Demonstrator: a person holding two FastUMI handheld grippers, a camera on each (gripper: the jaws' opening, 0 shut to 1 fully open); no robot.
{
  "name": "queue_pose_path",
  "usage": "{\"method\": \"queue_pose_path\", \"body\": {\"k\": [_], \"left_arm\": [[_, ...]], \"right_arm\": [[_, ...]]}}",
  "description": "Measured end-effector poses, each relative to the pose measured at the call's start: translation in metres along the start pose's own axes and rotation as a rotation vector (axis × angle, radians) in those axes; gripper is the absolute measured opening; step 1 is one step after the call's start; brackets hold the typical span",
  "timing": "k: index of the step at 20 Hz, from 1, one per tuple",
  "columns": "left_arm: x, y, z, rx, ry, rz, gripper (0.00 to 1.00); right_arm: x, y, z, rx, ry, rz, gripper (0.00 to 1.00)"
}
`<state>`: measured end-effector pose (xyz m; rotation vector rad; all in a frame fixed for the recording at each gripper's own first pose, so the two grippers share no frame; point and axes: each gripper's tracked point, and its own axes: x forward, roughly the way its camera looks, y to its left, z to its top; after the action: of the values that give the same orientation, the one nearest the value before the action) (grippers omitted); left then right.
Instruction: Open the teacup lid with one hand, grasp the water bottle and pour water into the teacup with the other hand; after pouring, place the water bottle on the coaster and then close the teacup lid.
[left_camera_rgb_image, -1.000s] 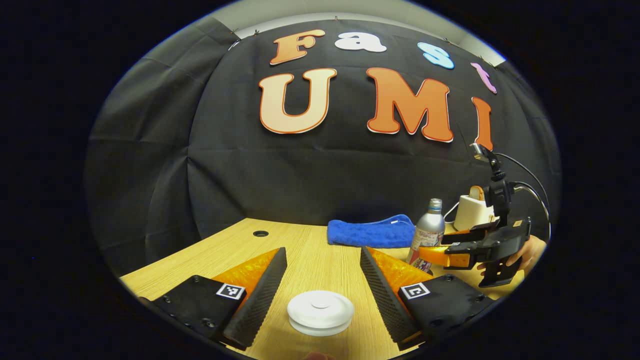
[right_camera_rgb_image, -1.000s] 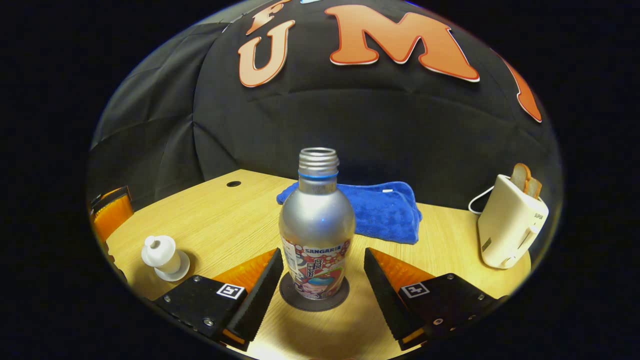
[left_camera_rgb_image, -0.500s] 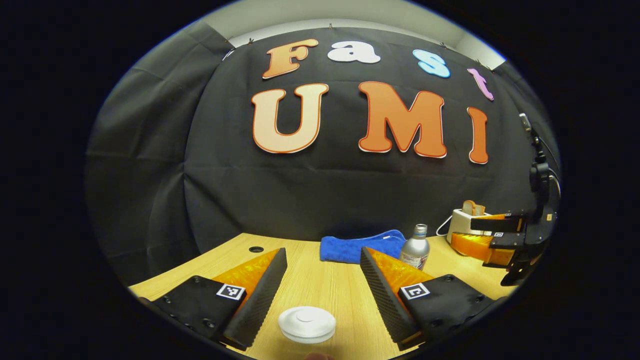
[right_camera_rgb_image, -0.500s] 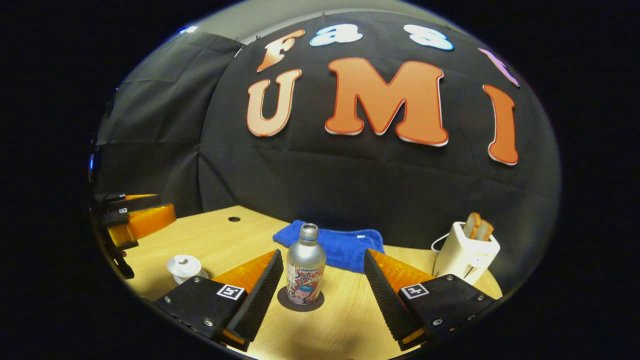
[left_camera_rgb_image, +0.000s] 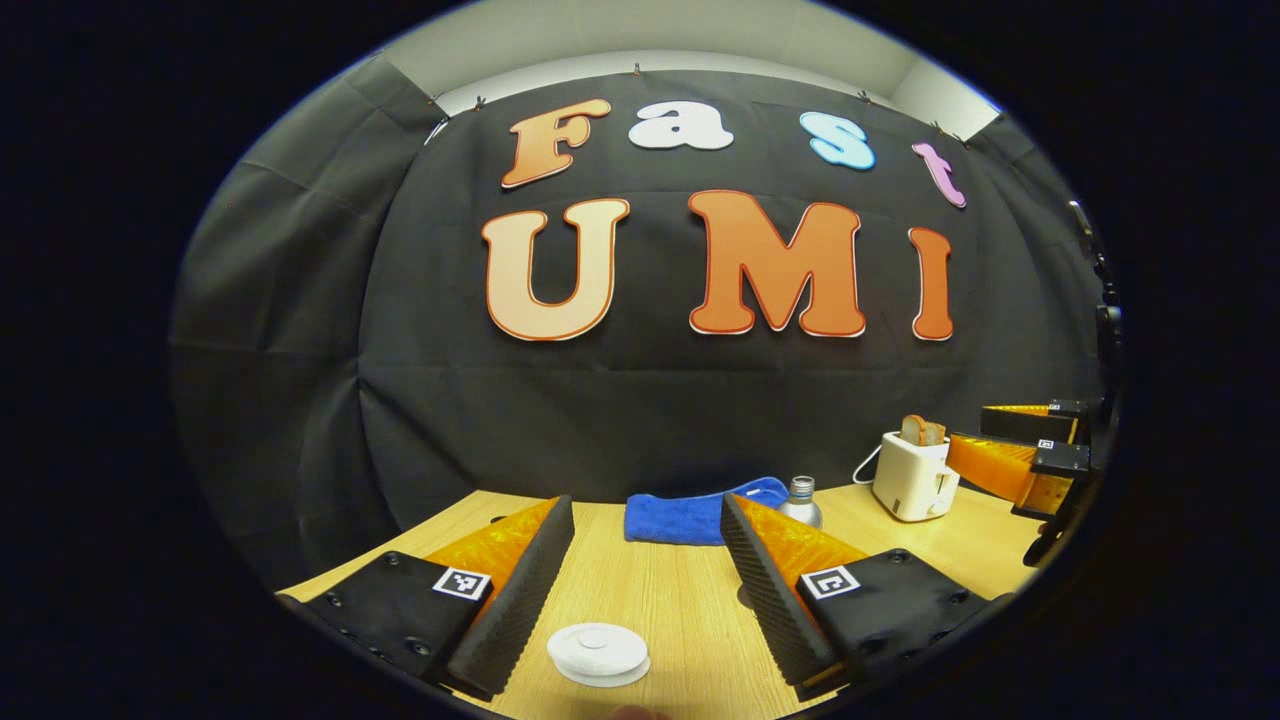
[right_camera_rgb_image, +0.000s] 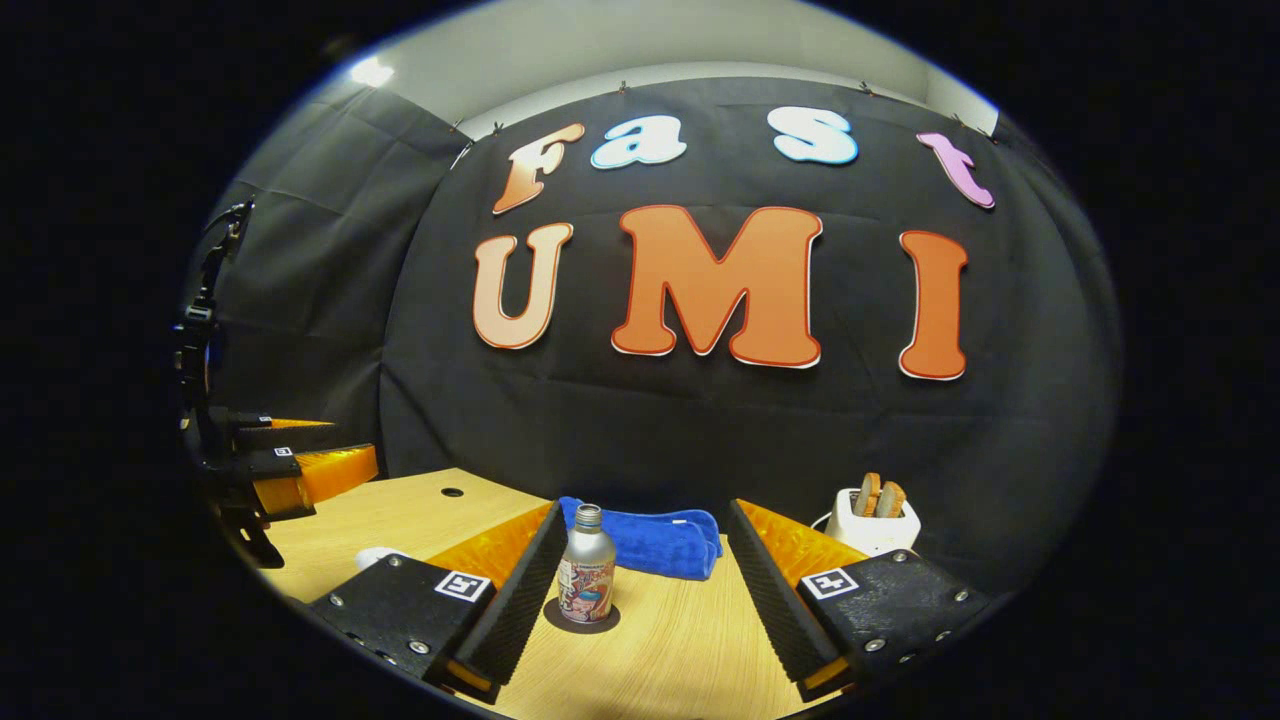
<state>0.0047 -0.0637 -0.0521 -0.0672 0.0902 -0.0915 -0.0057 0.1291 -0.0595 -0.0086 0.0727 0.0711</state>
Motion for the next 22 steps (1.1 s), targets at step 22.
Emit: {"method": "queue_pose_path", "body": {"k": [22], "left_arm": [[-0.028,-0.021,0.016,0.037,-0.111,-0.019,0.97]], "right_arm": [[-0.042,-0.006,0.004,0.05,-0.049,-0.033,0.97]]}}
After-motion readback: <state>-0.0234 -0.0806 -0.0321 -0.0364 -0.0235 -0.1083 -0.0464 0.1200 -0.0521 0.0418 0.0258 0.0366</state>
